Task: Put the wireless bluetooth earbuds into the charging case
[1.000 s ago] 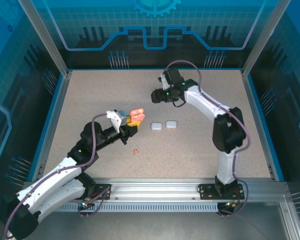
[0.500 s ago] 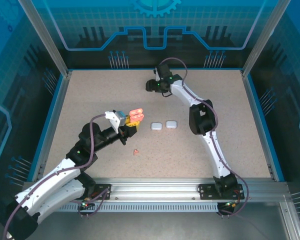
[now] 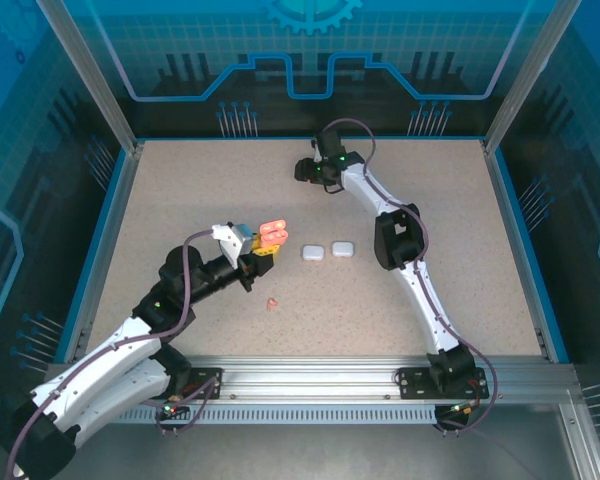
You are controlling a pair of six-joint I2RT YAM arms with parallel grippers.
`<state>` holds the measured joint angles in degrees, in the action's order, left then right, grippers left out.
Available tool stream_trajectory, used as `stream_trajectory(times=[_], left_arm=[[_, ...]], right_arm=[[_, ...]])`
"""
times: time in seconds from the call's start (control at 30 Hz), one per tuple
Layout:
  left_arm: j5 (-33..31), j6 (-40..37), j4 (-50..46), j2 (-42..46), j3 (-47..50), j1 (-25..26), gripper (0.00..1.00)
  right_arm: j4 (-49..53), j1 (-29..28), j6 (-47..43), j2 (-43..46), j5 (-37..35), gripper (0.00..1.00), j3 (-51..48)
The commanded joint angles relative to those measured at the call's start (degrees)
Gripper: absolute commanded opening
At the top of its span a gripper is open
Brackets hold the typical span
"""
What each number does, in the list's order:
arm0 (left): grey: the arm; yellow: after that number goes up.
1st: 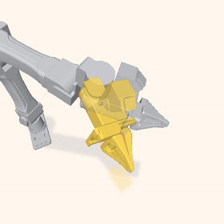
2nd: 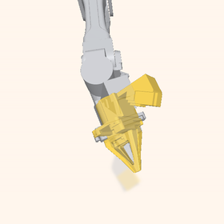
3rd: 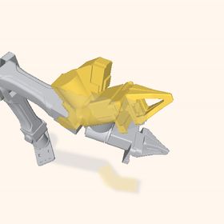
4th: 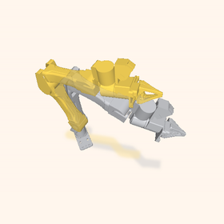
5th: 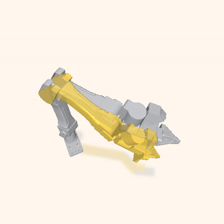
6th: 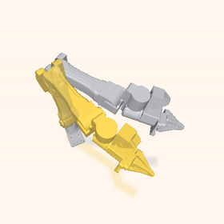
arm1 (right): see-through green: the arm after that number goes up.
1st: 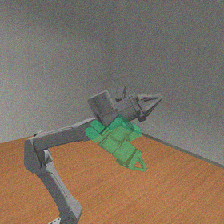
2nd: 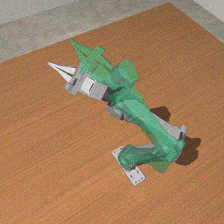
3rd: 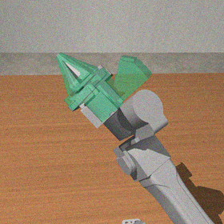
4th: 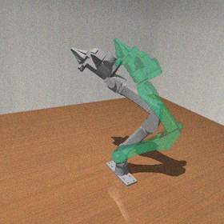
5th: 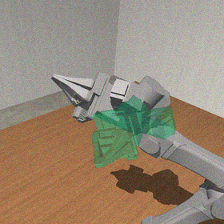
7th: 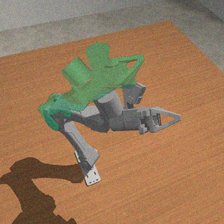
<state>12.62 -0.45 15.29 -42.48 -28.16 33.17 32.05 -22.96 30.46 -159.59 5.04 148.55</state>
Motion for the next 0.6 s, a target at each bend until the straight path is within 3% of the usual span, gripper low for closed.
stream_trajectory(times=[0.0,0.57], left_arm=[[-0.92,-0.71,0.97,-0.56,0.42,0.4,0.04],[-1.47,-0.52,0.38,-0.55,0.52,0.34,0.04]], right_arm=[[0.38,0.11,1.02,-3.05,2.48,0.53,1.72],[7.15,-1.2,0.51,-3.35,2.2,0.32,3.1]])
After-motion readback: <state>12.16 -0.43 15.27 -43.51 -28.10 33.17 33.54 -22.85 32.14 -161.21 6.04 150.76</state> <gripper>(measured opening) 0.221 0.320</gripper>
